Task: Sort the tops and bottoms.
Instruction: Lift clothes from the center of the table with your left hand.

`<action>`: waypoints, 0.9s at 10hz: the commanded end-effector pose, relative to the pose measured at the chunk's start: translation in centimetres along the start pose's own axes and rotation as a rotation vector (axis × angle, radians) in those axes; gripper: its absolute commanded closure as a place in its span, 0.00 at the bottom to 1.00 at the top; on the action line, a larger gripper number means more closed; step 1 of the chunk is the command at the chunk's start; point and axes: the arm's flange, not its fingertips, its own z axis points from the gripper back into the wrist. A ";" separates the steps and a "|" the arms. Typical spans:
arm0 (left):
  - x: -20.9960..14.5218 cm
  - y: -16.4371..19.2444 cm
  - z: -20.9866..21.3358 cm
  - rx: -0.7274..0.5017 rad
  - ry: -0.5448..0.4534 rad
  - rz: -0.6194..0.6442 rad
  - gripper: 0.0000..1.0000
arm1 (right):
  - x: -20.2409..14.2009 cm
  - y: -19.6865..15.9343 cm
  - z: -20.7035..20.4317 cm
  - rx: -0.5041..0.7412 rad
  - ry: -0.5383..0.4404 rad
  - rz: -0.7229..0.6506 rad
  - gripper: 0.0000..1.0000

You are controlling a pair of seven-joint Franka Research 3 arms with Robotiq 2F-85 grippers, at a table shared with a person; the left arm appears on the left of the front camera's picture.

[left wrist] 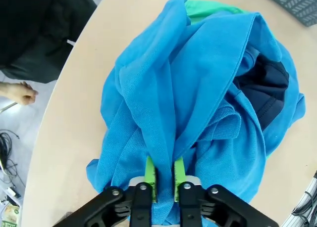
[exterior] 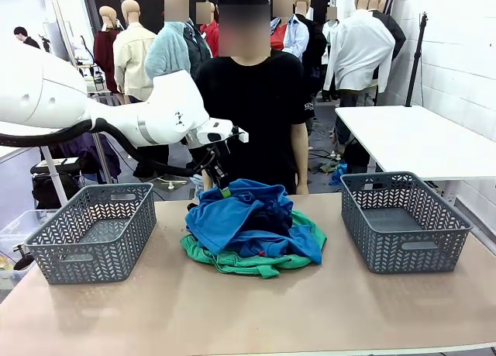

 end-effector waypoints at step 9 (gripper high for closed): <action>-1.1 -5.1 15.6 0.111 -0.210 -0.045 1.00 | 0.0 0.0 0.1 -0.003 0.002 0.010 0.00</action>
